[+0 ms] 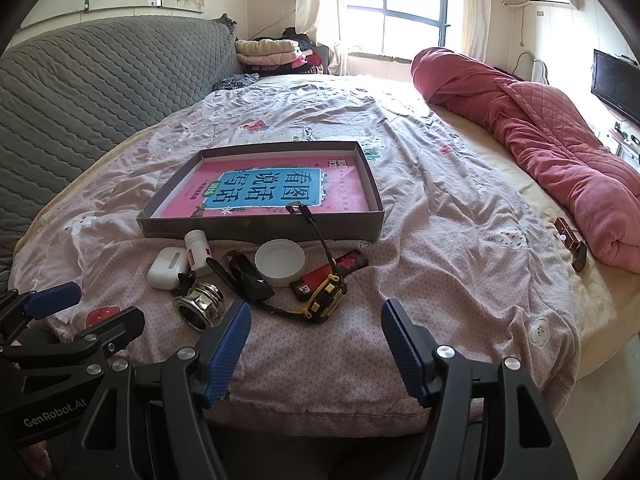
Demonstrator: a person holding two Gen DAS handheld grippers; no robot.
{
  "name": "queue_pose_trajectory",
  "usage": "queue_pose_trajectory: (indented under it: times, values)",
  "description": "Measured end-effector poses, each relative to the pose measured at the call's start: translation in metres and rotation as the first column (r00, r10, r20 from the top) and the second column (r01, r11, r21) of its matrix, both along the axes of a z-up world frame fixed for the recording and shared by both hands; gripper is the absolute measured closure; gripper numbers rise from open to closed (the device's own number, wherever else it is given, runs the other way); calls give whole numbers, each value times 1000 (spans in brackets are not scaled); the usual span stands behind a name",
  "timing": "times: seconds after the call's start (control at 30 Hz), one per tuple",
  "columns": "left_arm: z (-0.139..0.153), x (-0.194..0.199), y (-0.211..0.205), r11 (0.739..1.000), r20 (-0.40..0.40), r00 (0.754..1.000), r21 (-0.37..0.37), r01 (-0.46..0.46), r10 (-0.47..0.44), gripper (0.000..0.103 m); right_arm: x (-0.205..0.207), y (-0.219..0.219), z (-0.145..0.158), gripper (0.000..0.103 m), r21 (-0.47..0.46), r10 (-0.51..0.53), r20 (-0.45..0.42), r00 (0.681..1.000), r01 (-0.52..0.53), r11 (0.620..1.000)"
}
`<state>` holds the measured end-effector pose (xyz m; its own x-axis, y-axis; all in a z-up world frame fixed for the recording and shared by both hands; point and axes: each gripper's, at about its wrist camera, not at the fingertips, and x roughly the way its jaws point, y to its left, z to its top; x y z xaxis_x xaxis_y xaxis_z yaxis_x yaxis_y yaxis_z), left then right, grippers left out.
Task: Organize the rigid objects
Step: 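Move the left gripper toward the silver metal fitting in front of the box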
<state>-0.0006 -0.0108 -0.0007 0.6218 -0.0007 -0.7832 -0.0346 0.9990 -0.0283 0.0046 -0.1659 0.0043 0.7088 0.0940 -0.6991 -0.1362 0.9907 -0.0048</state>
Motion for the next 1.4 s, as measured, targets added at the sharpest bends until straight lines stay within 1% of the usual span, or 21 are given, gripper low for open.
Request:
queue_pose_trajectory:
  times: [0.73, 1.17, 1.3, 1.4]
  values:
    - [-3, 3, 2, 1000, -17, 1000, -24, -1, 1, 21, -1, -1, 1, 36, 1, -2, -1, 1000, 2, 1000]
    - [-17, 8, -3, 998, -49, 998, -51, 26, -29, 21, 1, -5, -1, 36, 12, -13, -7, 1000, 13, 1000]
    - [-26, 12, -7, 997, -70, 997, -63, 33, -38, 21, 5, -10, -4, 36, 26, -21, -26, 999, 22, 999]
    - [-30, 16, -11, 998, -72, 997, -58, 35, -39, 21, 9, -14, -8, 36, 36, -27, -41, 999, 29, 999]
